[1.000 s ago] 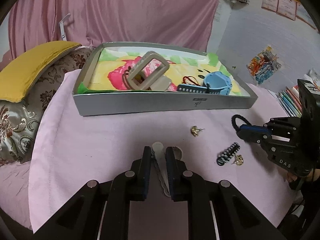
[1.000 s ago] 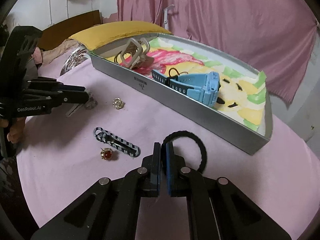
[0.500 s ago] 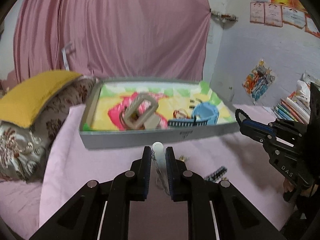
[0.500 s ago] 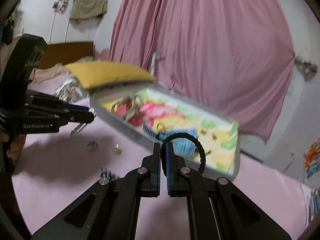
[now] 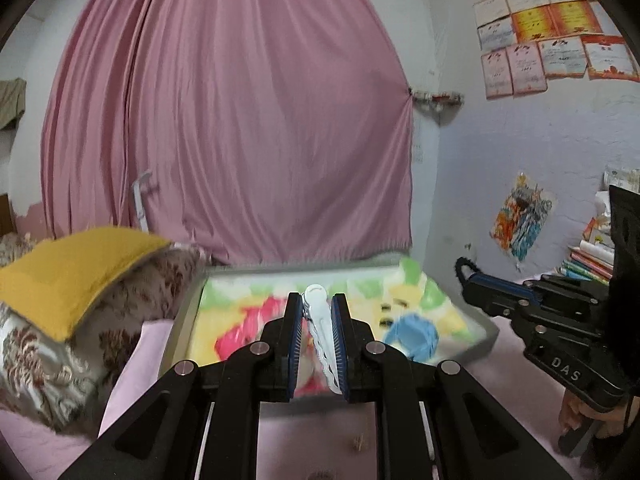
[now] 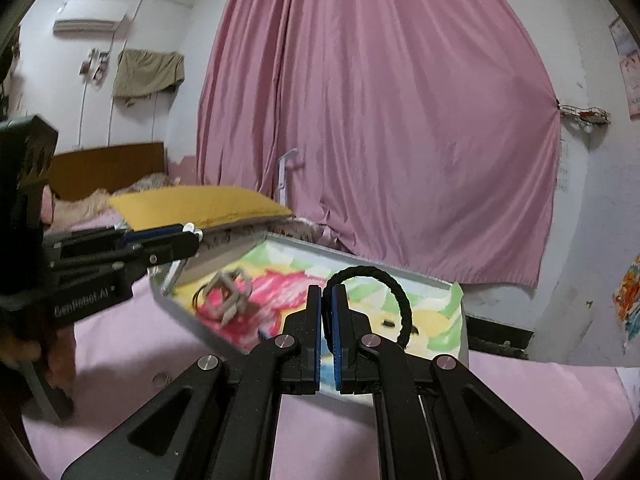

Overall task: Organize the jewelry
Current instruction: 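Carry the white clip and black hair tie with both tools over the box, then open both tools to drop the clip and hair tie into the box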

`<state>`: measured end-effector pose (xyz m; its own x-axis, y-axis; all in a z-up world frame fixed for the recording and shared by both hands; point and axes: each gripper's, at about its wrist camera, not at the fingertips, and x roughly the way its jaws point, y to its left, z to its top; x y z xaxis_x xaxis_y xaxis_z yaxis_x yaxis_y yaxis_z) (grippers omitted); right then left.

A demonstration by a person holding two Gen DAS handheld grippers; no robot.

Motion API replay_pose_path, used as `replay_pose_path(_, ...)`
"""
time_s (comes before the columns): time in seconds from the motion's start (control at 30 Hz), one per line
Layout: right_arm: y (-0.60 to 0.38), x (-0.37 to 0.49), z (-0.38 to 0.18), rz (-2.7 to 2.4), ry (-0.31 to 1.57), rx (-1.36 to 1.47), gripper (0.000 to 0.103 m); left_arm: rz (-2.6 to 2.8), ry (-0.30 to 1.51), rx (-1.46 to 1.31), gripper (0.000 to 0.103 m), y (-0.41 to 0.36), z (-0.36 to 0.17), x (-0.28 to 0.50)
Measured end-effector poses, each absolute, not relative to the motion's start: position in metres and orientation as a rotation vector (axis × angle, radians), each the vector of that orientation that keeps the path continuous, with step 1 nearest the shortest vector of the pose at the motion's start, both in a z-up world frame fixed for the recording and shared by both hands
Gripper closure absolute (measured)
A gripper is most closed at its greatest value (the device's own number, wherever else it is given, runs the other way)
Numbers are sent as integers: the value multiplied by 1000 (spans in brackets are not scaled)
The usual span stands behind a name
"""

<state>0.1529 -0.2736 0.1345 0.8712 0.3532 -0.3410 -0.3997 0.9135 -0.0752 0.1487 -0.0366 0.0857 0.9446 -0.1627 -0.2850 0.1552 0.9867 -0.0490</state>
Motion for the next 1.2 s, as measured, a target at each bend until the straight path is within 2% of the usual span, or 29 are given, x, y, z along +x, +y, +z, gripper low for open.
replay_pose_path(0.4, -269, 193, 123, 362, 346, -93, 99, -174, 339, -109, 89, -43, 82, 192)
replay_pose_path(0.83, -284, 221, 93, 318, 547, 17, 99, -237, 571, -161, 89, -37, 51, 222)
replay_pose_path(1.2, -295, 231, 77, 311, 634, 63, 99, -226, 672, -163, 89, -37, 40, 231)
